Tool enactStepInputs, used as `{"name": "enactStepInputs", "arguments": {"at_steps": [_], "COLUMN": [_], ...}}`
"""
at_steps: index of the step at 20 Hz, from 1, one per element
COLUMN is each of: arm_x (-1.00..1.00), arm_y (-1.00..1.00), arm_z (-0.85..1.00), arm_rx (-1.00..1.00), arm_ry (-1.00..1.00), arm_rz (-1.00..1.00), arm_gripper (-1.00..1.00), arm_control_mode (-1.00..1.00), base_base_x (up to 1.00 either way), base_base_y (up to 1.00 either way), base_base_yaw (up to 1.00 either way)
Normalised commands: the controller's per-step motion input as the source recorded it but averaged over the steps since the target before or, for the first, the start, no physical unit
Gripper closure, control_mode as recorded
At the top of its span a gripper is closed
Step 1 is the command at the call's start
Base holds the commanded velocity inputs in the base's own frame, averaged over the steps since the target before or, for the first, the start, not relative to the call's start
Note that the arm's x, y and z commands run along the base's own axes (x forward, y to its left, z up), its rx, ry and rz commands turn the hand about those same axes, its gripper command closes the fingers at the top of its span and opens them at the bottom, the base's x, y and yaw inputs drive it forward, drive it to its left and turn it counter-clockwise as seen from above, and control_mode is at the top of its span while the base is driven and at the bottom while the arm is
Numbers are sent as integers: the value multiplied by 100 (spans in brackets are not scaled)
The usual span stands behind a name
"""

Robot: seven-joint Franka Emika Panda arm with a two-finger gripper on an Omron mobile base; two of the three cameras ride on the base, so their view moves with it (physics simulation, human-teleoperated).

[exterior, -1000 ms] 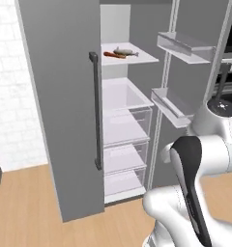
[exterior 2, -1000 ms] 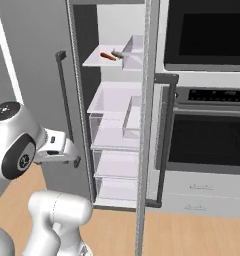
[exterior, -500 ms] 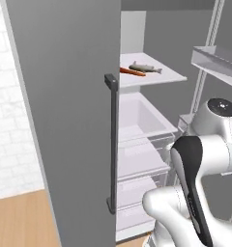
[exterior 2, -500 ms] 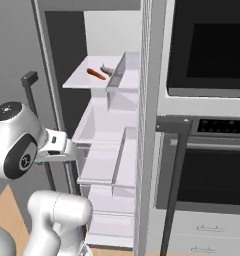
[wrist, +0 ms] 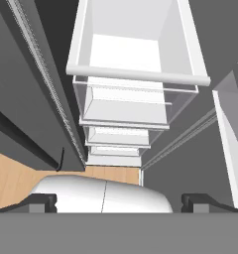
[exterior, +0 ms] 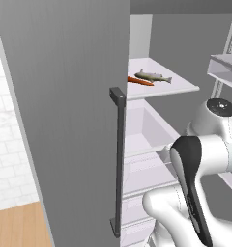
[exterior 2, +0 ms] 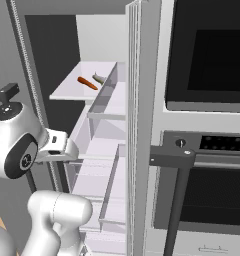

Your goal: Place one carrot and one fish in each tupperware on the nearby counter, to pack two identical lunches.

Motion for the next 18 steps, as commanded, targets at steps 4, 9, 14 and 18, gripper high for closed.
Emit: {"name": "enactStepInputs", "arguments": {"at_steps": [4, 9, 14, 18], "arm_x": [5, 9, 13, 54], "arm_y": [-1, 0, -1, -2], "arm_z": [0, 6, 57, 82], "arm_rx": [0, 1, 4, 1], "arm_ry": [0, -10, -34, -2], "arm_rz": [0, 5, 15, 4], "arm_gripper": [-100, -100, -100, -100], "arm_control_mode": [-100, -100, -100, -100], "base_base_x": [-1, 0, 0, 0], "base_base_y": [0, 0, 0, 0], "base_base_yaw": [0, 0, 0, 0]}}
